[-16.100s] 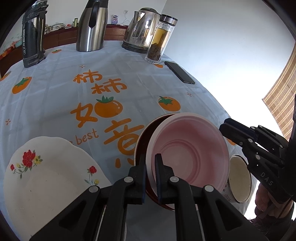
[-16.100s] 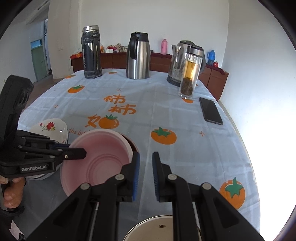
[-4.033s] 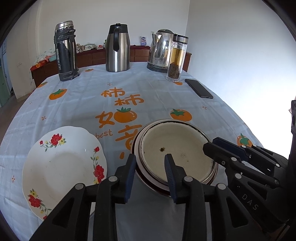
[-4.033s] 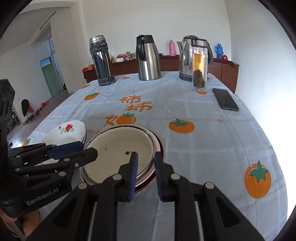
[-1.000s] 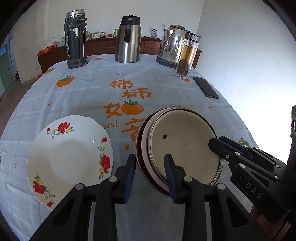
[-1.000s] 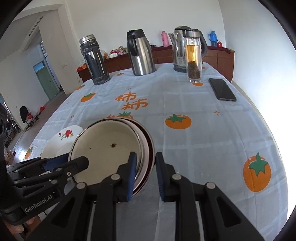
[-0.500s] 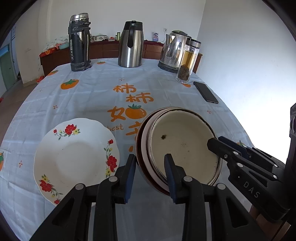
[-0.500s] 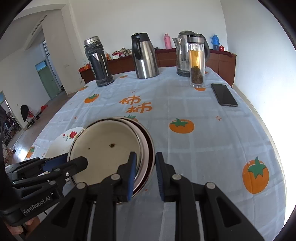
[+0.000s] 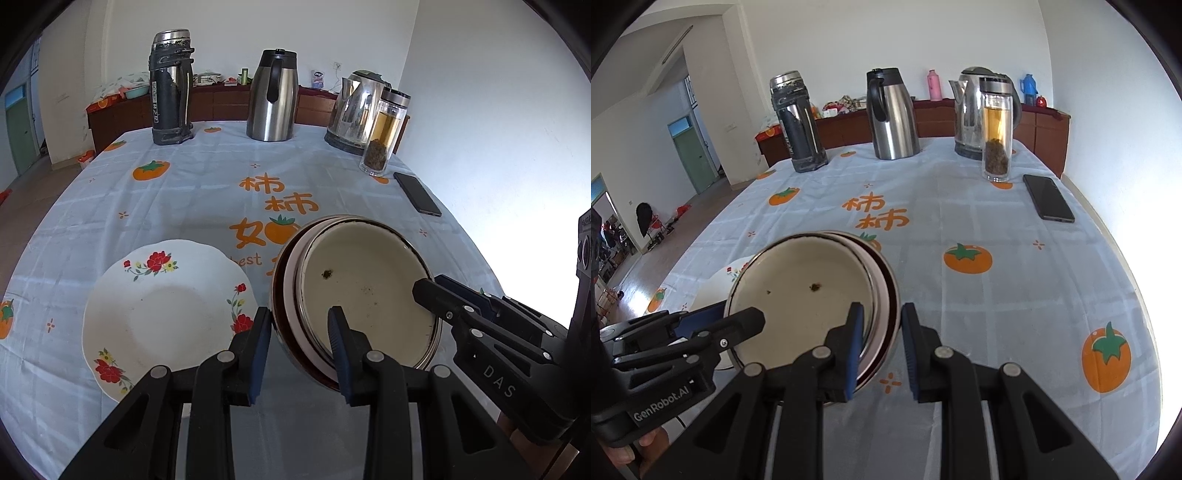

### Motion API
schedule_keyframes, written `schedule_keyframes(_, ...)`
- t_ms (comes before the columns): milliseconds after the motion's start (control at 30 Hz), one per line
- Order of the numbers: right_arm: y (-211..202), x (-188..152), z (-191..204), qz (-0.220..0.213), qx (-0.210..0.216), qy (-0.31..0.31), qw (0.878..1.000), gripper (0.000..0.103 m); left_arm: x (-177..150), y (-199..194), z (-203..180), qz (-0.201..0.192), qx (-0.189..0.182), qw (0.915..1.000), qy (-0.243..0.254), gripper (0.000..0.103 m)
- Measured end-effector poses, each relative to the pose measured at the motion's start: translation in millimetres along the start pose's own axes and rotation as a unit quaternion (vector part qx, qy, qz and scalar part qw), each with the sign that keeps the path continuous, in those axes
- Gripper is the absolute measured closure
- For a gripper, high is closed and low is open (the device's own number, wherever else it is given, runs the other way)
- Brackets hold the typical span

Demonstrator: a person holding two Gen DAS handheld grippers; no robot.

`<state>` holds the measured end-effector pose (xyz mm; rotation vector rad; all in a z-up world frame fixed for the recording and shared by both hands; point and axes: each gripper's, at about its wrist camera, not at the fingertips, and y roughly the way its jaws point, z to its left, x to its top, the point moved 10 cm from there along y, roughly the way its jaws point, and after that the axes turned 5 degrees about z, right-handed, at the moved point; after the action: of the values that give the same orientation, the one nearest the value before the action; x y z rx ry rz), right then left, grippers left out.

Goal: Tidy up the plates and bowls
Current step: 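Carry the nested bowl stack with both grippers toward the red-flower plate stack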

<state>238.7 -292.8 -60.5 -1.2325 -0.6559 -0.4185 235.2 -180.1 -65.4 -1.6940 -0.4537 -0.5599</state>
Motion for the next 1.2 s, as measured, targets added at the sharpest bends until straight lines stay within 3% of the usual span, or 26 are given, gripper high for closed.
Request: schedule_keyframes(1200, 7.1, 14.0, 67.5, -0.007, 0.032, -0.046, 0.998, 0.082, 0.4, -28.5, 61.3, -0.029, 0.029, 0.9981, -0.047, 0.069)
